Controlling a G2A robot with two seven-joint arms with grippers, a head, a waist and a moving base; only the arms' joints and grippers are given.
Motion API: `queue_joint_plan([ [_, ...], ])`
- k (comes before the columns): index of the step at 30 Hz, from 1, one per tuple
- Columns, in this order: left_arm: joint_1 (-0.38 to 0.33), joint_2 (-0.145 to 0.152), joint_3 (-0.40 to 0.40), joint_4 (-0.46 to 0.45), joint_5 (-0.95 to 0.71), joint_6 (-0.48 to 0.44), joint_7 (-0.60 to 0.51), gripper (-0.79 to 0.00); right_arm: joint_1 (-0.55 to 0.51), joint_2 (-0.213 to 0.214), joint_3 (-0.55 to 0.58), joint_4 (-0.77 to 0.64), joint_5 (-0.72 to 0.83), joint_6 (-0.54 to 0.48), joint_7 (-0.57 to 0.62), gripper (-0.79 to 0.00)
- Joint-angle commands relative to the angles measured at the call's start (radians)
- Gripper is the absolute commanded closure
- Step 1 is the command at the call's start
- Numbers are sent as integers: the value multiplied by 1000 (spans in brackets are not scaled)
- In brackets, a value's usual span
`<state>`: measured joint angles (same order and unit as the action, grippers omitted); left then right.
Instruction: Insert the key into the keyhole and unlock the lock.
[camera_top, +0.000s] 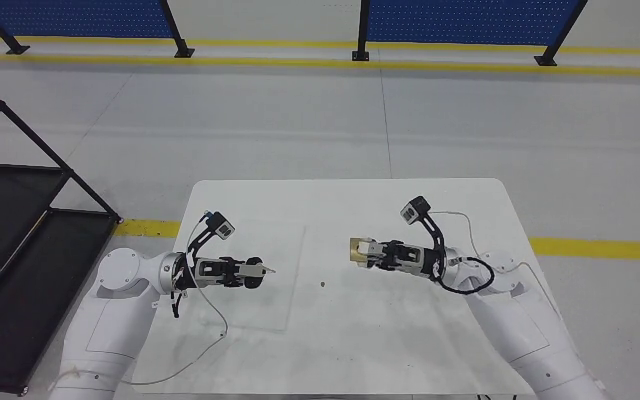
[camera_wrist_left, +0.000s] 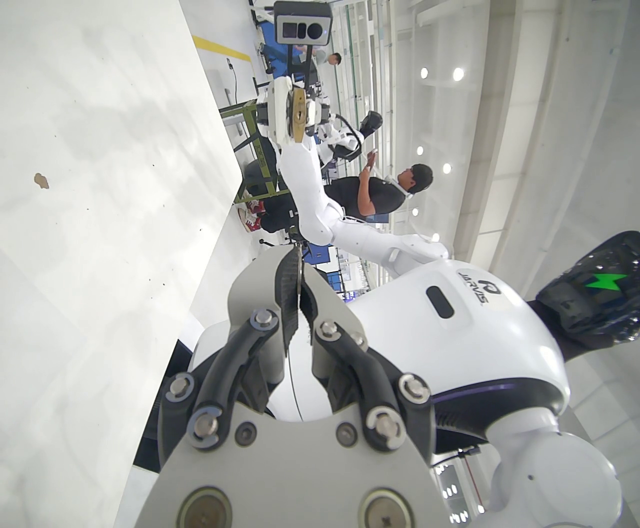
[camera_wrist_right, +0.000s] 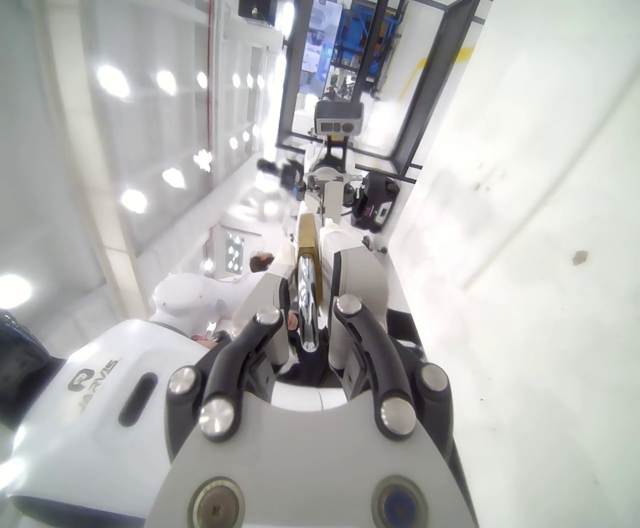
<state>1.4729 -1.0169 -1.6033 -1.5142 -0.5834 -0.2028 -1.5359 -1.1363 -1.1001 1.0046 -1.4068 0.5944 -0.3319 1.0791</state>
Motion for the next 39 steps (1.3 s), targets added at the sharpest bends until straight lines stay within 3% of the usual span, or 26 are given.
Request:
queue_joint_plan([
  [1, 0, 0, 0, 0, 0, 0, 0, 0, -5, -6, -15, 1, -5, -29, -24, 0],
  [10, 0, 0, 0, 0, 0, 0, 0, 0, -3, -38, -90, 35, -50, -128, -120, 0],
  [26, 1, -1, 3, -4, -4, 0, 20, 0, -3, -38, -90, 35, -50, -128, -120, 0],
  [39, -36, -16, 145, -57, 80, -90, 178, 0, -3, -38, -90, 35, -50, -128, -120, 0],
])
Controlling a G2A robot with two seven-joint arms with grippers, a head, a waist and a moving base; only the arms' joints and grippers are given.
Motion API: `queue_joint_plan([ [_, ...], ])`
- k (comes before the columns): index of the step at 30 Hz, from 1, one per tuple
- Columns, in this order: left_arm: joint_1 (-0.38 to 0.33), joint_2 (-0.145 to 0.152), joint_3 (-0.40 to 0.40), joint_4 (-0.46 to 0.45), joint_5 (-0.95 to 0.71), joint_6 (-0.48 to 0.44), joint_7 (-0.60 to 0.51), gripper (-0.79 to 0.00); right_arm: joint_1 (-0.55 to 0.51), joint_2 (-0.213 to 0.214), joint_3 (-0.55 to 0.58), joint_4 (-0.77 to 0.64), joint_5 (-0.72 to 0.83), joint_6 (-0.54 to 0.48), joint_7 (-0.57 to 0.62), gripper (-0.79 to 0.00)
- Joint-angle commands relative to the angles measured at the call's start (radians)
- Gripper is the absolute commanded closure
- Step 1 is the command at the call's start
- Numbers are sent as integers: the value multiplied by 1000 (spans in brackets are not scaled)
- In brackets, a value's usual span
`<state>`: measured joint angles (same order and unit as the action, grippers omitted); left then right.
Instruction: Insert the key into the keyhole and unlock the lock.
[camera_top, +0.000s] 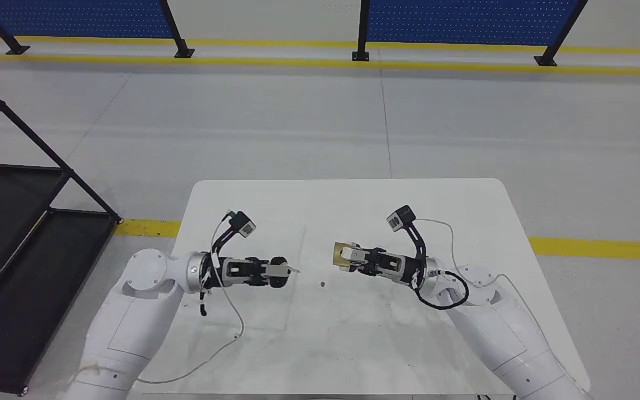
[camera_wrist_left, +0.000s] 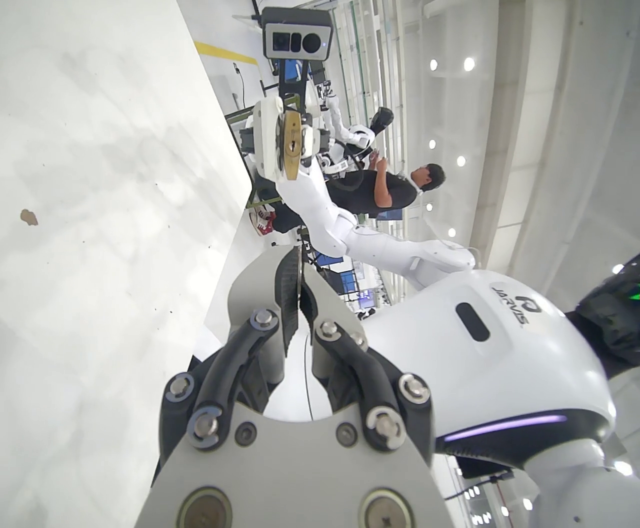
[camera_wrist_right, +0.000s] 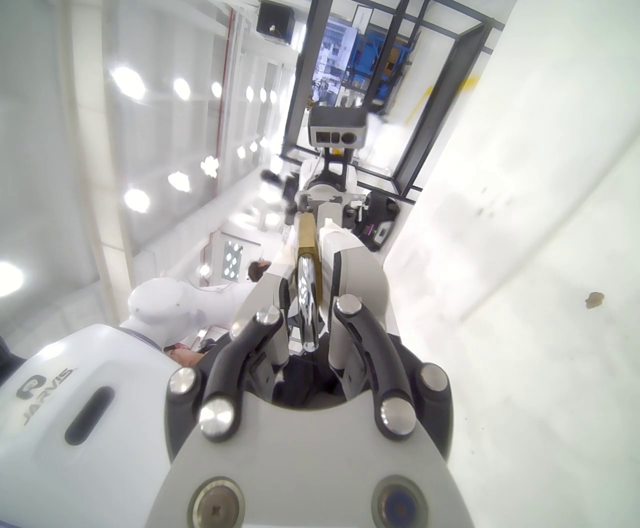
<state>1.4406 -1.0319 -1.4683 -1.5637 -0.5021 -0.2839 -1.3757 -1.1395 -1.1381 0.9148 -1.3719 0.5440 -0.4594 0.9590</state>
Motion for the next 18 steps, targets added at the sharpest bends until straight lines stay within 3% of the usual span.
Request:
queue_joint_plan([
  [1, -6, -2, 14, -12, -3, -15, 26, 0, 0, 0, 0, 0, 0, 0, 0, 0],
  [18, -53, -6, 81, -39, 78, -29, 174, 0, 0, 0, 0, 0, 0, 0, 0, 0],
])
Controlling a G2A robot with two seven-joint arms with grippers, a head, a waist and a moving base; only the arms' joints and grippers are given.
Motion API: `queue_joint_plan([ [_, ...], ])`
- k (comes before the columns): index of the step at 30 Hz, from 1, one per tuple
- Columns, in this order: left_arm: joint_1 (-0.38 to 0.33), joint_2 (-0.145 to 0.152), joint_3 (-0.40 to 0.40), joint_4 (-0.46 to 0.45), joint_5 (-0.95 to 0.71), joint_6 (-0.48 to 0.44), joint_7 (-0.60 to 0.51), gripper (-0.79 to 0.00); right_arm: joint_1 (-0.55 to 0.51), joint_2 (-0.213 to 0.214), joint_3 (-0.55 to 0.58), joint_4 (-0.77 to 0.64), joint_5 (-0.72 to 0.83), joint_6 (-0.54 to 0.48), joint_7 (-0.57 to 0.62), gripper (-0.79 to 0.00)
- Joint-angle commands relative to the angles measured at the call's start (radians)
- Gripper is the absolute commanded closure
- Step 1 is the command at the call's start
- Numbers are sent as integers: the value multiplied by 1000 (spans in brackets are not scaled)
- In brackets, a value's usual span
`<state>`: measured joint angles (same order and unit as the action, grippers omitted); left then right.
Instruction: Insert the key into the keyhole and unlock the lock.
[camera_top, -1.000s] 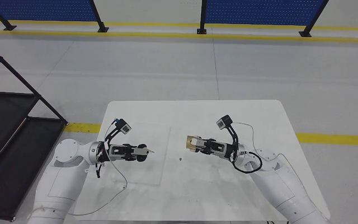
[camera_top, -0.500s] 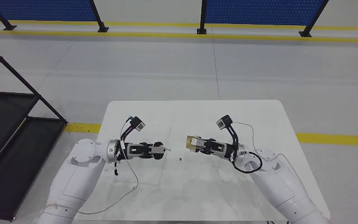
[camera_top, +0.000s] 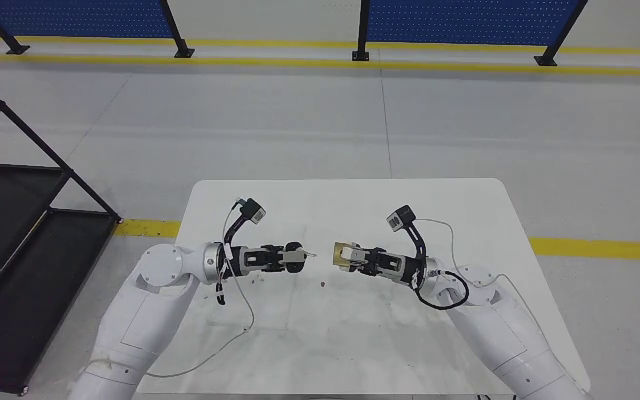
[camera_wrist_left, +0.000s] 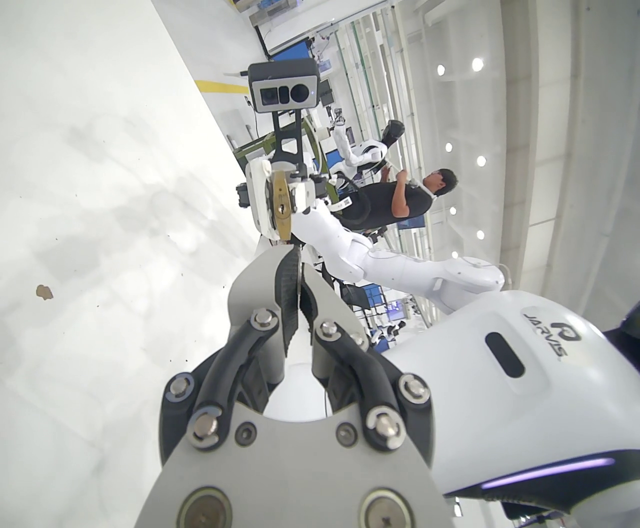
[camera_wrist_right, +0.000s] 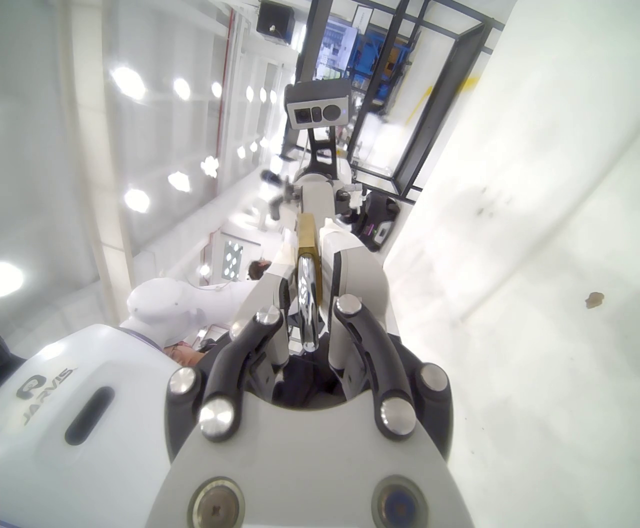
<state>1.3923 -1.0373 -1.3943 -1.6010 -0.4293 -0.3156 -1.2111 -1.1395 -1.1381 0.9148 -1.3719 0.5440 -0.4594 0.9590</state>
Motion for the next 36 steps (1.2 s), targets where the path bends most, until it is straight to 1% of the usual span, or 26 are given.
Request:
queue_joint_plan([
  [1, -8, -1, 12, -2, 7, 5, 15, 0, 0, 0, 0, 0, 0, 0, 0, 0],
  [13, -51, -7, 86, 1, 42, 22, 56, 0, 0, 0, 0, 0, 0, 0, 0, 0],
  [36, -73, -4, 115, 29, 39, 27, 75, 0, 0, 0, 0, 0, 0, 0, 0, 0],
])
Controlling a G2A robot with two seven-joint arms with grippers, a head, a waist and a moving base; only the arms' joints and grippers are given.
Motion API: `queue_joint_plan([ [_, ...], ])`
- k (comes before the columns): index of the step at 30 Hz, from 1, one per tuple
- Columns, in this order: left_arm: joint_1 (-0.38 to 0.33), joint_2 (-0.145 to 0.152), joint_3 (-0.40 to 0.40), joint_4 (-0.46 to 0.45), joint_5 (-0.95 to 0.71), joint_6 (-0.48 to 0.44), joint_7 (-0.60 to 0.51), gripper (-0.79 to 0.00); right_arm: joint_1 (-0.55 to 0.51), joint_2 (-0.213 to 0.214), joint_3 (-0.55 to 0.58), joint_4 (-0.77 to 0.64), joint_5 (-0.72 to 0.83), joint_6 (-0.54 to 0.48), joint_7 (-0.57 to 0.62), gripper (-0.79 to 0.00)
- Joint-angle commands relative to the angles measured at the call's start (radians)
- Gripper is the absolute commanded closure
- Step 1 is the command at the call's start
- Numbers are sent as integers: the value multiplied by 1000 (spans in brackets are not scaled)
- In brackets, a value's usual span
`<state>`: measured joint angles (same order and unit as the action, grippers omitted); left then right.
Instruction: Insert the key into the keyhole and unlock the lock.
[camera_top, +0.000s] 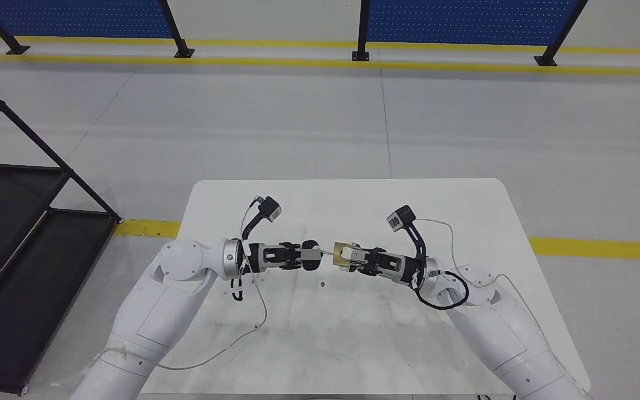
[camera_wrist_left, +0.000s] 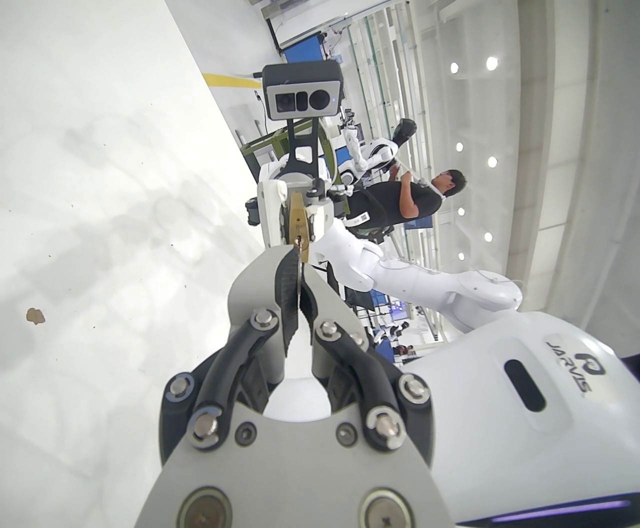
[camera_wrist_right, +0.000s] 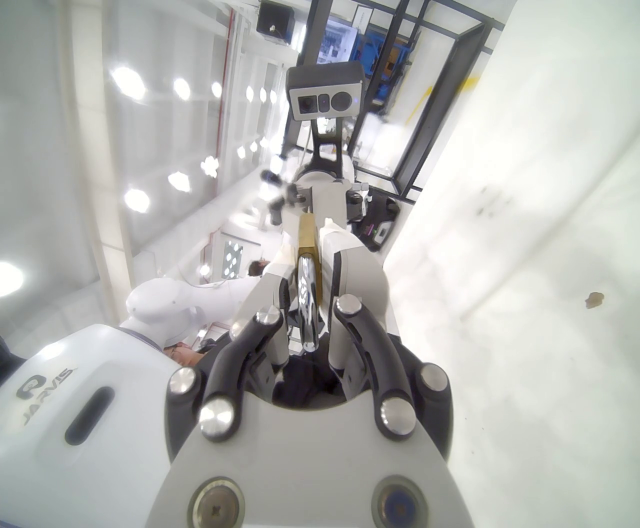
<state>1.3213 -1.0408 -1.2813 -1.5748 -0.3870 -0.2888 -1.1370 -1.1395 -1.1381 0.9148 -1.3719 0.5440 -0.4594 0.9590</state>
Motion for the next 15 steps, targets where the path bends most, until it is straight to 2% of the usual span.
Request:
queue_joint_plan([
  [1, -4, 0, 3, 5, -4, 0, 1, 0, 0, 0, 0, 0, 0, 0, 0, 0],
  [15, -19, 1, 20, 19, -14, 1, -3, 0, 0, 0, 0, 0, 0, 0, 0, 0],
])
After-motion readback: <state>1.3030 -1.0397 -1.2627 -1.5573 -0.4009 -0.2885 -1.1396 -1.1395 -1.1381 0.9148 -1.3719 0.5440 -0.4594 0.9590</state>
